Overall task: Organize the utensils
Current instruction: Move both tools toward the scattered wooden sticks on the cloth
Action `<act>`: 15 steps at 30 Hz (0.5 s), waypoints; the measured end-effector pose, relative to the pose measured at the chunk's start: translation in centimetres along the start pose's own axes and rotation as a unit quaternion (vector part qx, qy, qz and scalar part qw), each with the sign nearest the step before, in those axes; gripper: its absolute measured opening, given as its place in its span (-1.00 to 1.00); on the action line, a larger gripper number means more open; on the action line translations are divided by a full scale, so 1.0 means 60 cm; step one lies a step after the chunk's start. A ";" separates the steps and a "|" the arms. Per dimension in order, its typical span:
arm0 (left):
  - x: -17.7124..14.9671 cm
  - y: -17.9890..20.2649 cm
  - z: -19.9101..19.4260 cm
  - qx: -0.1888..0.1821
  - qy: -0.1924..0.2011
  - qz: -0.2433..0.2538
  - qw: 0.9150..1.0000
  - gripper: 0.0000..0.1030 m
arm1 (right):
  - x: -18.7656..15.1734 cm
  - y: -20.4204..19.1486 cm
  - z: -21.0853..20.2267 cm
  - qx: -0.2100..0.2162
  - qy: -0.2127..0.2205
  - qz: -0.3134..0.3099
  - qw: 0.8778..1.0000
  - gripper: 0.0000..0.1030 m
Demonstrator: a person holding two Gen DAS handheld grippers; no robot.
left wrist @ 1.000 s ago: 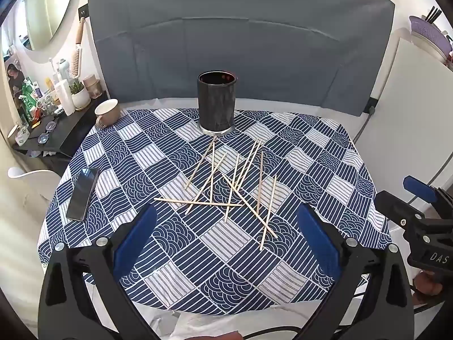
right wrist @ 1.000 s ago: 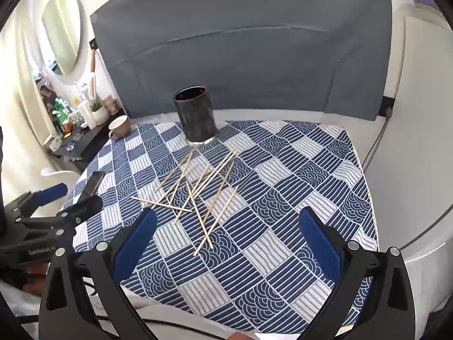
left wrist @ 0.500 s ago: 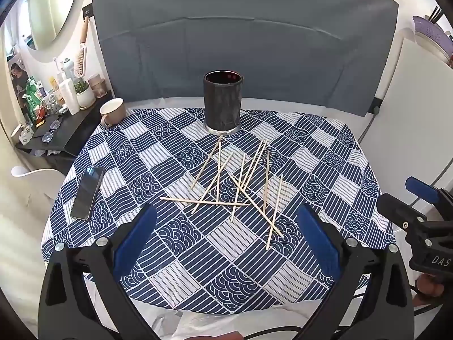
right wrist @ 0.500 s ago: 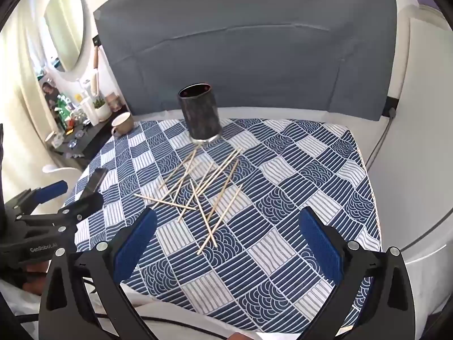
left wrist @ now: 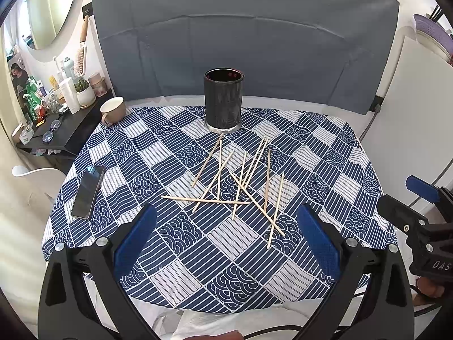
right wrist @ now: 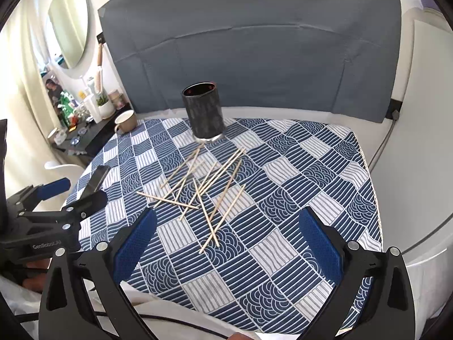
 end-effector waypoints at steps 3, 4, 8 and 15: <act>-0.001 0.001 0.000 0.000 -0.001 0.001 1.000 0.89 | 0.000 0.000 0.001 0.001 -0.002 -0.001 1.000 0.86; -0.002 0.001 0.000 0.000 -0.001 0.001 1.000 0.89 | 0.001 0.001 0.002 0.002 -0.003 -0.001 1.000 0.86; -0.004 0.002 -0.001 0.002 -0.001 0.000 1.000 0.89 | -0.002 0.000 0.002 0.004 -0.004 -0.001 1.000 0.86; -0.005 0.002 -0.001 0.002 -0.002 -0.001 1.000 0.89 | -0.003 0.000 0.002 0.005 -0.007 0.000 1.000 0.86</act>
Point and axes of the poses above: each gripper's, at about its wrist camera, not at the fingertips, and z roughly the way its jaws point, y to its right, x to its top, the point moved 1 cm from there along z, roughly the way its jaws point, and after that the axes turned 7 degrees about -y, right-handed, at the moved point
